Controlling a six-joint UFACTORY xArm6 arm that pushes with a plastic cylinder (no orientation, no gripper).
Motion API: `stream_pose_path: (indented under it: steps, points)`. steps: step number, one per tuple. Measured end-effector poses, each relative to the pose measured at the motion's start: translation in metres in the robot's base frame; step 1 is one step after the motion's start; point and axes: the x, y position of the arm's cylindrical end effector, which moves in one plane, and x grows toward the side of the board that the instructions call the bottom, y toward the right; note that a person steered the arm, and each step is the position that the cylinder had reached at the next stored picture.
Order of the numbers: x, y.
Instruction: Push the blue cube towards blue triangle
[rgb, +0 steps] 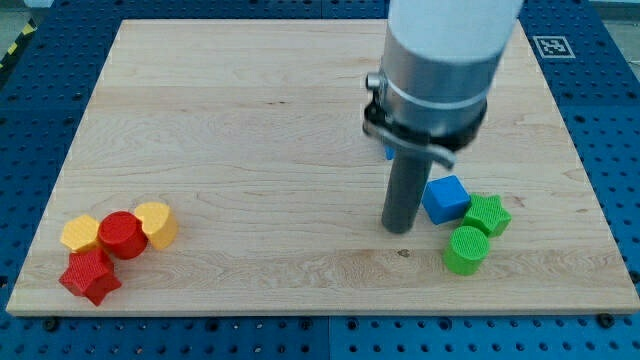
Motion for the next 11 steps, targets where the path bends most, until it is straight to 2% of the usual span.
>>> stream_pose_path:
  steps: [1, 2, 3, 5, 6, 9, 11]
  points:
    - [0.002, 0.0]
    - [0.026, 0.007]
    - [0.025, 0.018]
    - [-0.021, 0.034]
    - [-0.021, 0.063]
    - [-0.028, 0.095]
    - [-0.059, 0.101]
